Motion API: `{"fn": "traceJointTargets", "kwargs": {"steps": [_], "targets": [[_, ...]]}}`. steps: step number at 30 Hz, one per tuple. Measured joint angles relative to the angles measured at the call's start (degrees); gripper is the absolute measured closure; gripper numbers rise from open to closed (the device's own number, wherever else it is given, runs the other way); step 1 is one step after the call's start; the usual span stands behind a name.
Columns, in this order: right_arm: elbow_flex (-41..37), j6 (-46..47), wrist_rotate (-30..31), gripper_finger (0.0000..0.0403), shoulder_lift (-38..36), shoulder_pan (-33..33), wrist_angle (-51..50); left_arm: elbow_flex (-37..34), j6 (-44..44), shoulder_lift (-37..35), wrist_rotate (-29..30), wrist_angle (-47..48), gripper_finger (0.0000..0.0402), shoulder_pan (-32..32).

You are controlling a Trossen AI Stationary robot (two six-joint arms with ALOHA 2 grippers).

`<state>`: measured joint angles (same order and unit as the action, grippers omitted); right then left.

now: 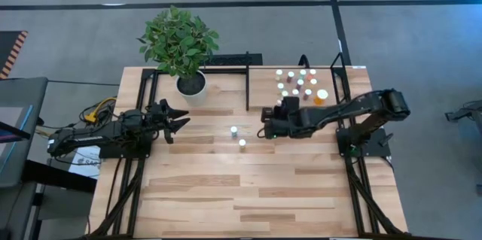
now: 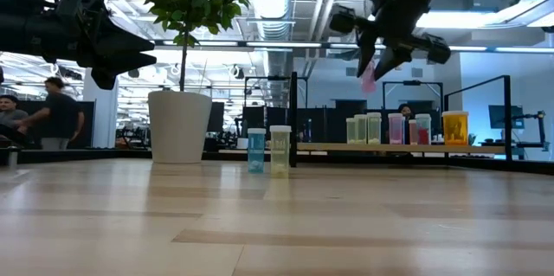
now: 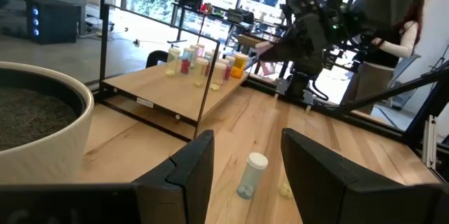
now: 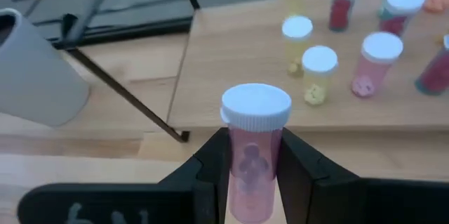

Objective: Pick and place medicine bottles onto shelf by color
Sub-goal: Put the pink pill bottle on the shelf

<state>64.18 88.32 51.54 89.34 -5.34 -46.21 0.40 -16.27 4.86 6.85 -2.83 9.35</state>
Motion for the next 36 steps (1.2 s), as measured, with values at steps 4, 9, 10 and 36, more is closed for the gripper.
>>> {"fn": "traceJointTargets", "kwargs": {"steps": [4,9,10,36], "targets": [[-0.1,0.4,4.2,0.0300,2.2,-2.7,0.5,0.0,0.0,0.0,0.0,0.0,0.0248,0.0],[0.0,0.4,11.3,0.0300,7.1,-5.8,2.6,0.0,0.0,0.0,0.0,0.0,0.0248,0.0],[0.0,0.4,12.9,0.0300,8.2,-6.2,3.2,0.0,0.0,0.0,0.0,0.0,0.0248,0.0],[0.2,25.1,21.3,0.0300,33.4,-10.6,1.9,0.0,0.0,0.0,0.0,0.0,0.0248,0.0]]}}
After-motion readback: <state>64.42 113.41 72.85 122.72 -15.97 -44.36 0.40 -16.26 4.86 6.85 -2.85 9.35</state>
